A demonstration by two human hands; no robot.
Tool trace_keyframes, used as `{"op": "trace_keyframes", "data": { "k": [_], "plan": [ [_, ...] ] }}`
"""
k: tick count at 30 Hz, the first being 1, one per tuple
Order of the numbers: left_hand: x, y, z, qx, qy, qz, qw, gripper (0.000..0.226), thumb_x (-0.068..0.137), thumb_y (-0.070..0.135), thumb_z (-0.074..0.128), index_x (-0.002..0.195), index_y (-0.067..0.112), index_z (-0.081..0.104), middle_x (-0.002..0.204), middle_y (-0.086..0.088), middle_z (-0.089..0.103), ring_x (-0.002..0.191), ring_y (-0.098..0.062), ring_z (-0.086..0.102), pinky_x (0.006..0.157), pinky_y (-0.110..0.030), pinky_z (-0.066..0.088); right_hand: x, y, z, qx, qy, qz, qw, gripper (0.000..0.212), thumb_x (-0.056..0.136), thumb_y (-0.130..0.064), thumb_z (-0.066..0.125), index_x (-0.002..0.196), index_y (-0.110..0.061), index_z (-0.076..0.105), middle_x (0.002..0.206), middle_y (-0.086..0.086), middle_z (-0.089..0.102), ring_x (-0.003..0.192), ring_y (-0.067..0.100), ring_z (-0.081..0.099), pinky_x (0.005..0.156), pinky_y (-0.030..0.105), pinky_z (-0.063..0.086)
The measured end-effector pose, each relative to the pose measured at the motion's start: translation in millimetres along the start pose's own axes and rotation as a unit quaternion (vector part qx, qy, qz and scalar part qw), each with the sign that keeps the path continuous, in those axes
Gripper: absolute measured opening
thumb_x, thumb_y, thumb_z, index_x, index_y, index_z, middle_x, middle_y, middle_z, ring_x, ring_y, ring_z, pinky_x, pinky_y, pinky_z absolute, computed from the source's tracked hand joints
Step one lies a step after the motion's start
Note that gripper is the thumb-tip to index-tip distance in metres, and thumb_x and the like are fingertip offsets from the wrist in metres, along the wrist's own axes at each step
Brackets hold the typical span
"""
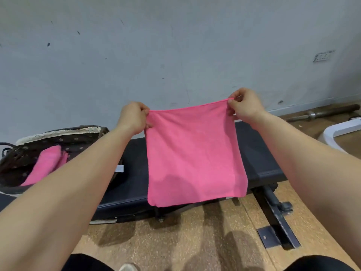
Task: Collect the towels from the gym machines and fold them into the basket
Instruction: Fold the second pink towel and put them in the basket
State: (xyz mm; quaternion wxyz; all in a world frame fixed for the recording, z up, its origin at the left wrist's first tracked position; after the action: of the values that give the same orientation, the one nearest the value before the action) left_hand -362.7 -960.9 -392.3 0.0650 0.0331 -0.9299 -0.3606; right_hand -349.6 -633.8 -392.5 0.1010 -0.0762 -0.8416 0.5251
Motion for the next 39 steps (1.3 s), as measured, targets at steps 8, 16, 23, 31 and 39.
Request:
{"op": "trace_keyframes", "data": {
  "k": [8, 16, 23, 31, 39],
  "plan": [
    [29.4, -7.5, 13.2, 0.055, 0.036, 0.021, 0.998, 0.023, 0.099, 0.011, 0.050, 0.098, 0.007, 0.072, 0.096, -0.012, 0.074, 0.092, -0.028, 0.067, 0.087, -0.033, 0.051, 33.2, 15.7, 12.1, 0.052, -0.023, 0.017, 0.998, 0.019, 0.095, -0.002, 0.058, 0.080, -0.015, 0.059, 0.079, 0.007, 0.064, 0.071, 0.019, 0.064, 0.078, 0.039, 0.061],
    [-15.7, -43.4, 34.4, 0.178, -0.028, 0.068, 0.981, 0.022, 0.097, 0.007, 0.048, 0.102, 0.008, 0.069, 0.099, -0.013, 0.069, 0.097, -0.034, 0.062, 0.074, -0.029, 0.039, -31.6, 70.1, 14.9, -0.012, -0.052, -0.006, 0.999, 0.016, 0.088, -0.007, 0.069, 0.078, -0.020, 0.067, 0.081, 0.000, 0.072, 0.084, 0.025, 0.072, 0.089, 0.044, 0.058],
    [-67.5, -75.4, 43.8, 0.247, -0.074, 0.078, 0.963, 0.015, 0.091, 0.008, 0.049, 0.098, 0.017, 0.059, 0.103, -0.010, 0.066, 0.095, -0.035, 0.061, 0.078, -0.040, 0.049, -94.3, 96.7, 20.3, -0.111, -0.096, -0.088, 0.985, 0.014, 0.089, -0.010, 0.067, 0.087, -0.024, 0.065, 0.103, -0.007, 0.071, 0.094, 0.008, 0.069, 0.093, 0.030, 0.053],
    [-88.0, -75.5, 40.7, 0.352, -0.107, 0.165, 0.915, 0.011, 0.091, 0.012, 0.043, 0.099, 0.013, 0.051, 0.102, -0.011, 0.058, 0.090, -0.037, 0.059, 0.078, -0.046, 0.048, -113.4, 101.4, 20.5, -0.208, -0.096, -0.165, 0.959, 0.012, 0.095, -0.010, 0.060, 0.101, -0.020, 0.062, 0.110, -0.002, 0.064, 0.101, 0.015, 0.060, 0.090, 0.028, 0.046],
    [-96.0, -78.4, 47.0, 0.436, -0.125, 0.198, 0.869, 0.017, 0.091, 0.014, 0.046, 0.102, 0.014, 0.060, 0.101, -0.006, 0.059, 0.088, -0.035, 0.063, 0.070, -0.041, 0.052, -119.9, 105.7, 18.7, -0.325, -0.129, -0.180, 0.919, 0.013, 0.089, -0.020, 0.063, 0.101, -0.024, 0.063, 0.116, -0.004, 0.067, 0.105, 0.021, 0.060, 0.086, 0.042, 0.054]
  ]
}}
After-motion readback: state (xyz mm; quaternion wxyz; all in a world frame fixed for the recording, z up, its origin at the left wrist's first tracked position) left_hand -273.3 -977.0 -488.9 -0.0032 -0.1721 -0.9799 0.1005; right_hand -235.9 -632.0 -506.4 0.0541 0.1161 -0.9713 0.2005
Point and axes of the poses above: each hand's wrist, its own x-axis towards the middle knuckle, its own z-axis out of the palm, y = z × x, the point moved 2 cm from there along x, towards the middle knuckle
